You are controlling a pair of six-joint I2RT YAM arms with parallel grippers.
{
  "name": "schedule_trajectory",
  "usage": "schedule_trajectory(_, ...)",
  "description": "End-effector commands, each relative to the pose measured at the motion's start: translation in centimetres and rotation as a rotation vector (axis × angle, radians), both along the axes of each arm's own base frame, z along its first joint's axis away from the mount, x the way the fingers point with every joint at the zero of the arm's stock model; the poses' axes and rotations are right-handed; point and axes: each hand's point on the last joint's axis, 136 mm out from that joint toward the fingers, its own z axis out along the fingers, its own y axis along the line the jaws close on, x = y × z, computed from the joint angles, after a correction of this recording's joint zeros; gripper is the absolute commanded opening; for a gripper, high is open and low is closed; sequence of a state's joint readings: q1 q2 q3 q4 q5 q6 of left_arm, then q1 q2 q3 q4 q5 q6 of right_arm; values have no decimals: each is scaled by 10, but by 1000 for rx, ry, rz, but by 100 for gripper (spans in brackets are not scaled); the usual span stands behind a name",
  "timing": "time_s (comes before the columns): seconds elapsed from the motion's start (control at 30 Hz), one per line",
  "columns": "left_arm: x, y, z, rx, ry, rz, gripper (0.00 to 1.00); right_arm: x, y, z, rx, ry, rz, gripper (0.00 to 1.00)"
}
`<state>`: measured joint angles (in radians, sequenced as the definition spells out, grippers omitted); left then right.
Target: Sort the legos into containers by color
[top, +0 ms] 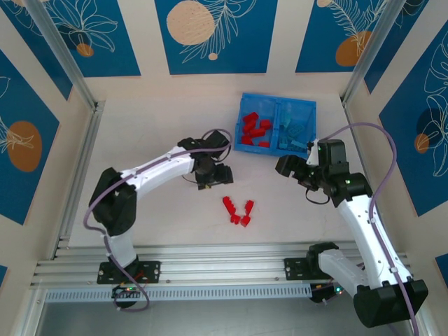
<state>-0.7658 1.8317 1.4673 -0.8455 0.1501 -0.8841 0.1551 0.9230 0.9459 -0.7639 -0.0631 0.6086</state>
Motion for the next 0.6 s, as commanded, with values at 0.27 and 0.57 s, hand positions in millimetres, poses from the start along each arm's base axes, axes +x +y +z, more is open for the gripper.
schedule_trajectory(0.27, -24, -29, -42, 4, 214, -130, 71, -13, -4, 1, -28, -3, 10, 84)
schedule_trajectory(0.57, -35, -24, -73, 66, 307, -177, 61, -21, -10, 2, -46, -8, -12, 84)
